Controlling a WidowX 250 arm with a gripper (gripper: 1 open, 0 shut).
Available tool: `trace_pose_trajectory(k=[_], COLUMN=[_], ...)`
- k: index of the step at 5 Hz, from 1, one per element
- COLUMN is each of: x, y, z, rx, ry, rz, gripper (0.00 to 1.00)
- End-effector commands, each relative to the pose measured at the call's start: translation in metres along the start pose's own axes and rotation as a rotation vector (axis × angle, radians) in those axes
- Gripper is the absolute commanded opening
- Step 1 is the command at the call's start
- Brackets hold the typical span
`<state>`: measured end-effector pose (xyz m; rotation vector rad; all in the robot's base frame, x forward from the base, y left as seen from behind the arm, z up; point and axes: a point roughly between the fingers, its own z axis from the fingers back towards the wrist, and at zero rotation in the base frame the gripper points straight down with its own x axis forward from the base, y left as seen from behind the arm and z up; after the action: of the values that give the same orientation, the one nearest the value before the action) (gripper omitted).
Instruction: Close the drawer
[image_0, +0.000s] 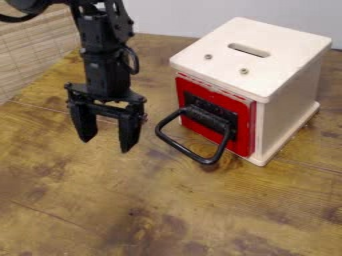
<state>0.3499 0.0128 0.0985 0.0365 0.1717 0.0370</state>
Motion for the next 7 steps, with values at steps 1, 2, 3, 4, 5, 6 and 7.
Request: trace_pose_trajectory(k=[1, 2, 3, 4, 5, 6, 7], x=[-0.002, -0.004, -0.012, -0.021, -0.034, -0.040, -0.041], y=[0.009, 0.008, 0.010, 0.009, 0.006, 0.007, 0.010], z=[0.055, 0.067, 0.089, 0.112, 0.130, 0.133, 0.122], rx=[0.008, 0.007, -0.002, -0.009, -0.011, -0.012, 0.013], ry=[-0.140, -0.143, -0.159, -0.185, -0.203, -0.224, -0.219], rz=[-0.012, -0.030, 0.008, 0.042, 0.070, 0.097, 0.121], gripper=[1.00, 1.00, 1.00, 1.00, 1.00, 1.00, 1.00])
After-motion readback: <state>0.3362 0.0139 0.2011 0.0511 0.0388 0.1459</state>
